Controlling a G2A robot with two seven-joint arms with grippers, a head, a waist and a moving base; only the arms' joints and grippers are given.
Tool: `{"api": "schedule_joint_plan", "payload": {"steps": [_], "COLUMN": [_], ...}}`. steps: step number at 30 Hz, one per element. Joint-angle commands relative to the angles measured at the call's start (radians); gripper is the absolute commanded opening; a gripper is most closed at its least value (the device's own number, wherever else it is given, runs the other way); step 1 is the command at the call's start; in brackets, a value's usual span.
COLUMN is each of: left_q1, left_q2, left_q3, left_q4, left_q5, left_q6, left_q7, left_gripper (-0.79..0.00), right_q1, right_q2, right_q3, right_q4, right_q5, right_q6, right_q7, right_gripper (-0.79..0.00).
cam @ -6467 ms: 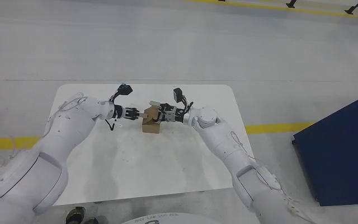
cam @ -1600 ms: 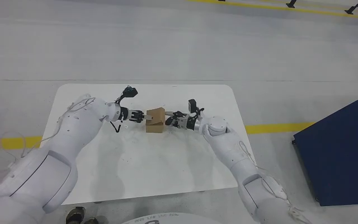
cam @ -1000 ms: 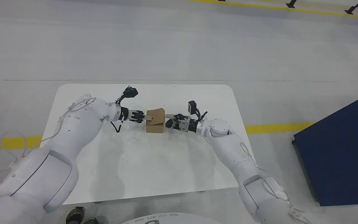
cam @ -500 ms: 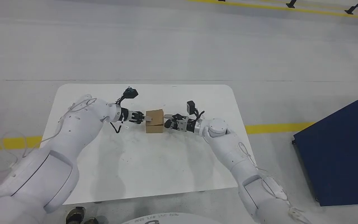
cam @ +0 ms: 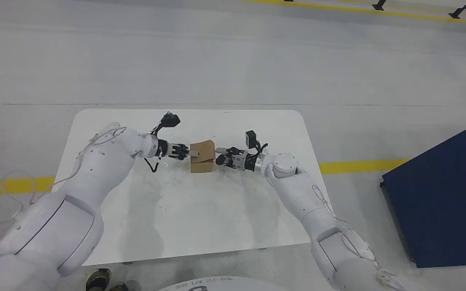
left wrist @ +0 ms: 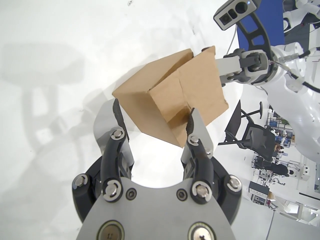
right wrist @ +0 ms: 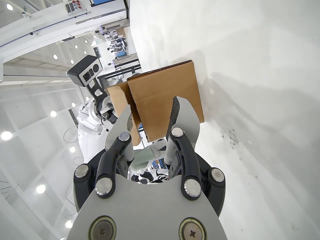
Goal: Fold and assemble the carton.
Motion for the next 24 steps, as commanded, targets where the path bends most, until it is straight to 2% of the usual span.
{"api": "schedule_joint_plan", "payload": {"steps": [1,18,24], "left_q1": [0.000,0.002,0.001], "left_q2": [0.001,0.001,0.002], "left_q3": [-0.002,-0.010,-0.013], "left_q4": [0.001,-0.002,-0.002], "left_q5": [-0.001,0.009,0.012], "left_q6": [-0.002,-0.004,-0.005], "left_q7": [0.001,-0.002,-0.005], "left_gripper": [-0.302,-0.314,-0.317], "right_q1": [-0.002,-0.012,-0.028], "right_q2": [0.001,0.001,0.008], "right_q3": [0.001,0.006,0.018], "right_q4": [-0.003,-0.026,-0.043], "right_q5": [-0.001,0.009,0.005], "right_q6": [-0.002,0.020,-0.010], "right_q7": [0.002,-0.029,-0.003], "right_gripper": [-0.468,-0.459,-0.446]}}
